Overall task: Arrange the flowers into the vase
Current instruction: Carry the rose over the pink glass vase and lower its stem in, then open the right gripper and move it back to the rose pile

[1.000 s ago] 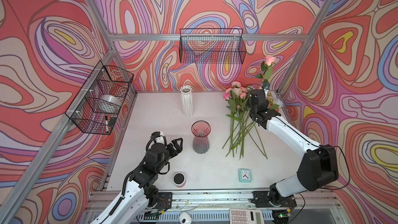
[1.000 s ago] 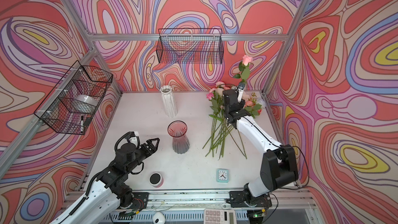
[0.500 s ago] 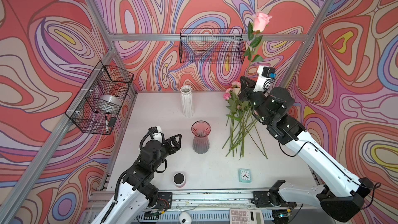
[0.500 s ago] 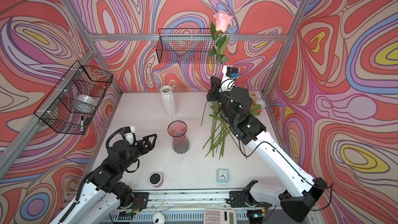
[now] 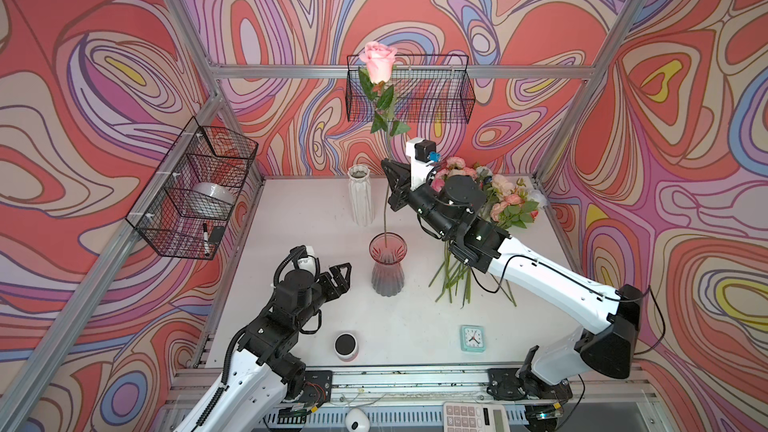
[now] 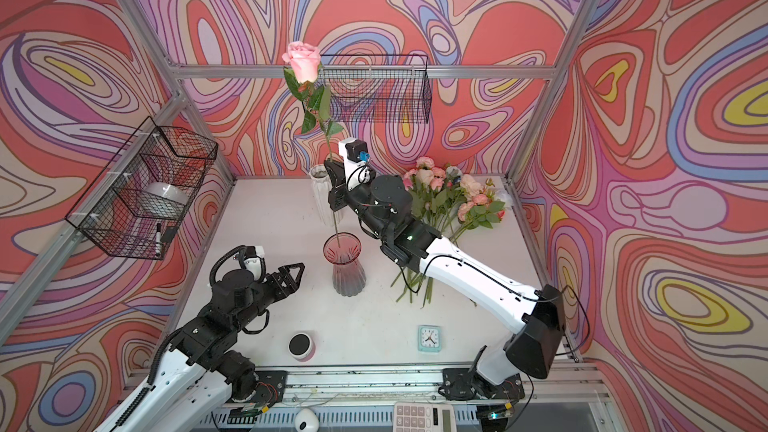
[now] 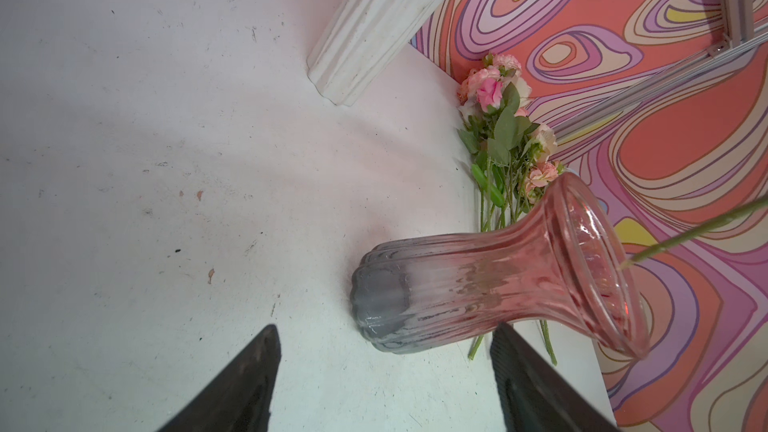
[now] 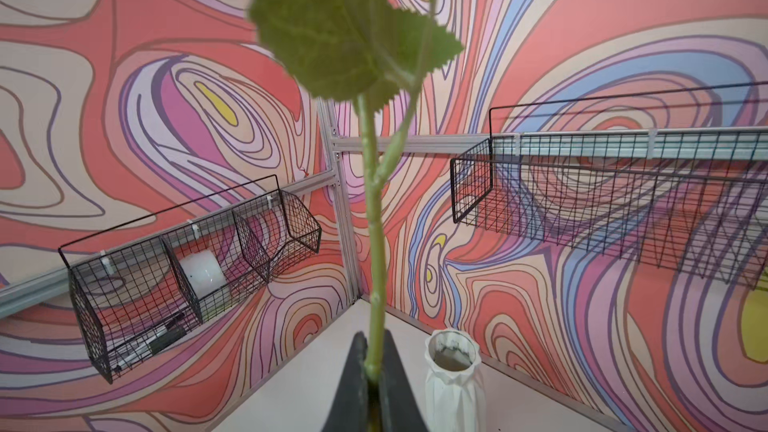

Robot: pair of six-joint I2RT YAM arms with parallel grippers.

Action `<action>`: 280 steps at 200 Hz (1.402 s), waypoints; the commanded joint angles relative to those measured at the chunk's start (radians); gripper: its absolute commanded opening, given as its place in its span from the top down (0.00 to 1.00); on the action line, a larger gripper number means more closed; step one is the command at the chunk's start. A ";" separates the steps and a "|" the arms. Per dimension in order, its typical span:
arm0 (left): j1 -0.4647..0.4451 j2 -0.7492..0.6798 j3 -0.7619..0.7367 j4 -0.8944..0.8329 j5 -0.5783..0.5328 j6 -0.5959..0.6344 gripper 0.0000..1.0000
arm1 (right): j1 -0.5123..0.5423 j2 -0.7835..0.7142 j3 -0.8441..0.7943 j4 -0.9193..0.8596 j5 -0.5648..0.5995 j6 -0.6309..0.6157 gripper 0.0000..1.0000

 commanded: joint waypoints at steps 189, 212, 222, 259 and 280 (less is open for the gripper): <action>-0.002 0.015 0.027 0.012 0.108 -0.015 0.18 | 0.045 -0.259 -0.359 -0.372 -0.006 0.356 0.39; -0.002 0.012 0.021 0.000 0.102 -0.012 0.18 | 0.034 -0.302 -0.378 -0.481 0.075 0.394 0.40; -0.003 0.010 0.017 -0.002 0.098 -0.012 0.18 | 0.002 -0.320 -0.405 -0.511 0.090 0.417 0.42; -0.003 0.000 -0.003 -0.005 0.090 -0.015 0.18 | -0.254 -0.378 -0.555 -0.510 -0.037 0.549 0.47; -0.003 -0.005 -0.008 -0.006 0.091 -0.015 0.18 | -0.419 -0.341 -0.608 -0.473 -0.147 0.586 0.48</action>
